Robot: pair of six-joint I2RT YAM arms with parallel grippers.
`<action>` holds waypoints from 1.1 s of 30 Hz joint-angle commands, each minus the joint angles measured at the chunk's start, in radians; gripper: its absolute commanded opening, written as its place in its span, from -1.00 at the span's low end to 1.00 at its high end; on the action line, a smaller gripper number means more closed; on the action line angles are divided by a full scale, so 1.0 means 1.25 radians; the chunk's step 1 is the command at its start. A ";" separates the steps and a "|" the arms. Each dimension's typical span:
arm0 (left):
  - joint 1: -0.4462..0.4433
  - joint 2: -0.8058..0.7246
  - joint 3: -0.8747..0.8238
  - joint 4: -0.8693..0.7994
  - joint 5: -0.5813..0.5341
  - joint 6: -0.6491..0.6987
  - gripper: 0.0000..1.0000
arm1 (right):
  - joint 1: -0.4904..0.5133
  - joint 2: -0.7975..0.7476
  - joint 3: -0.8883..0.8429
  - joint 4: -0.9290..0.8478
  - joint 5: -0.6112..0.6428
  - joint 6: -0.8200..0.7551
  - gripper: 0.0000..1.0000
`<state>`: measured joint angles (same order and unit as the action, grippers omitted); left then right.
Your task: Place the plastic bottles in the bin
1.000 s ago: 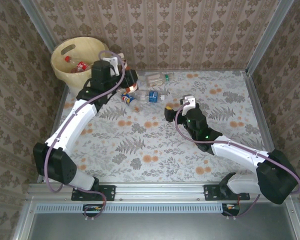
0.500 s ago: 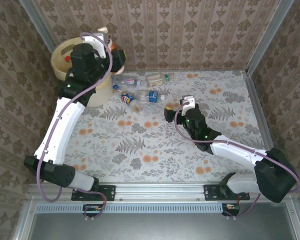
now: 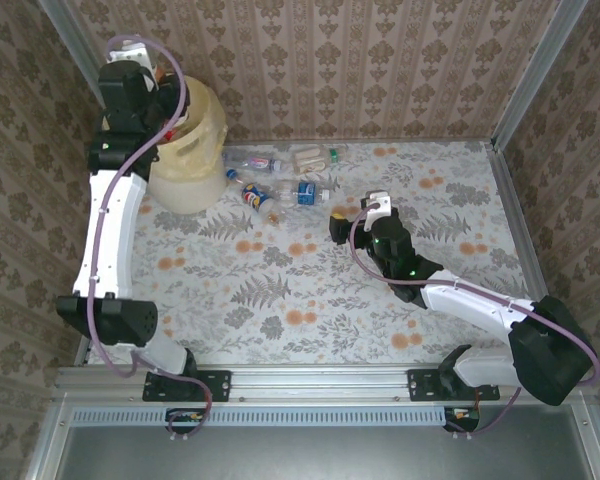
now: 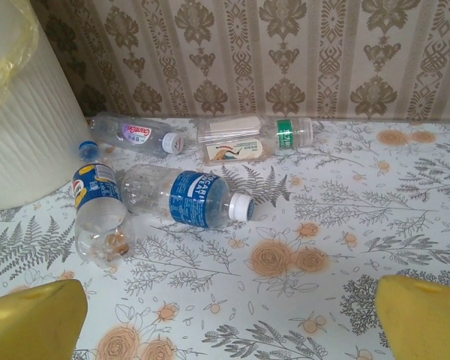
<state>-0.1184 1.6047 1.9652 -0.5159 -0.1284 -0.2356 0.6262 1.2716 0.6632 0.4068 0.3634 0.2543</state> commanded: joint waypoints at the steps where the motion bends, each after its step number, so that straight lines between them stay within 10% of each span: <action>1: 0.044 0.036 0.027 -0.036 0.007 -0.043 0.22 | -0.005 -0.010 -0.003 -0.019 0.007 0.016 1.00; 33: 0.145 0.263 0.265 -0.336 -0.132 -0.188 0.65 | -0.015 0.003 0.001 -0.064 -0.022 0.026 1.00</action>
<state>0.0635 1.9476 2.2673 -0.9138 -0.2890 -0.4572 0.6128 1.2716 0.6632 0.3473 0.3511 0.2695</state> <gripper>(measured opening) 0.824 0.999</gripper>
